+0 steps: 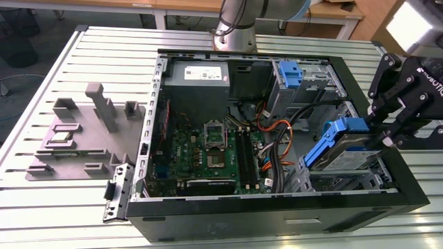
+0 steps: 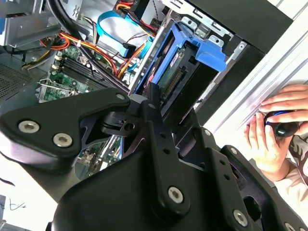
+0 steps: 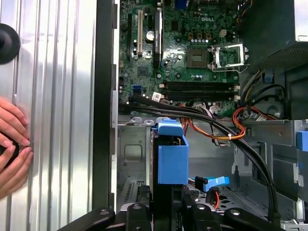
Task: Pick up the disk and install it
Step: 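Insert the disk into the insertion slot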
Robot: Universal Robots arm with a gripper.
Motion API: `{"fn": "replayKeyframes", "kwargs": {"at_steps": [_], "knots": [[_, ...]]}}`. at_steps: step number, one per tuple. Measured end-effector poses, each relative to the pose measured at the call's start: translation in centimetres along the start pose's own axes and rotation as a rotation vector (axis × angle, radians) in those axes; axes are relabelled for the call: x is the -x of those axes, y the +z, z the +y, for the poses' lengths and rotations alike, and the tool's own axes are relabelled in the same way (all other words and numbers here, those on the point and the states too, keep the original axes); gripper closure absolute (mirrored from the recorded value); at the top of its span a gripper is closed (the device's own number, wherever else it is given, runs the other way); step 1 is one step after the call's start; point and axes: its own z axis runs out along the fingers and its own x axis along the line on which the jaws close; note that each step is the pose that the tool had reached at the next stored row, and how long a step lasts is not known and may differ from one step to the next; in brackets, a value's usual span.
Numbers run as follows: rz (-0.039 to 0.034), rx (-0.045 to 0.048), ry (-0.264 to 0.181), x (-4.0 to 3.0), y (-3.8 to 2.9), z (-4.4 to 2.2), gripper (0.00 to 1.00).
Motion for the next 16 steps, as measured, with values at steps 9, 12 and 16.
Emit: {"fn": "replayKeyframes", "kwargs": {"at_steps": [9,12,16], "knots": [[0.0,0.0,0.0,-0.08,1.64,-0.09,0.65],[-0.0001,0.0,0.0,-0.1,2.18,-0.12,0.65],[0.0001,0.0,0.0,-0.14,2.91,-0.16,0.65]]}}
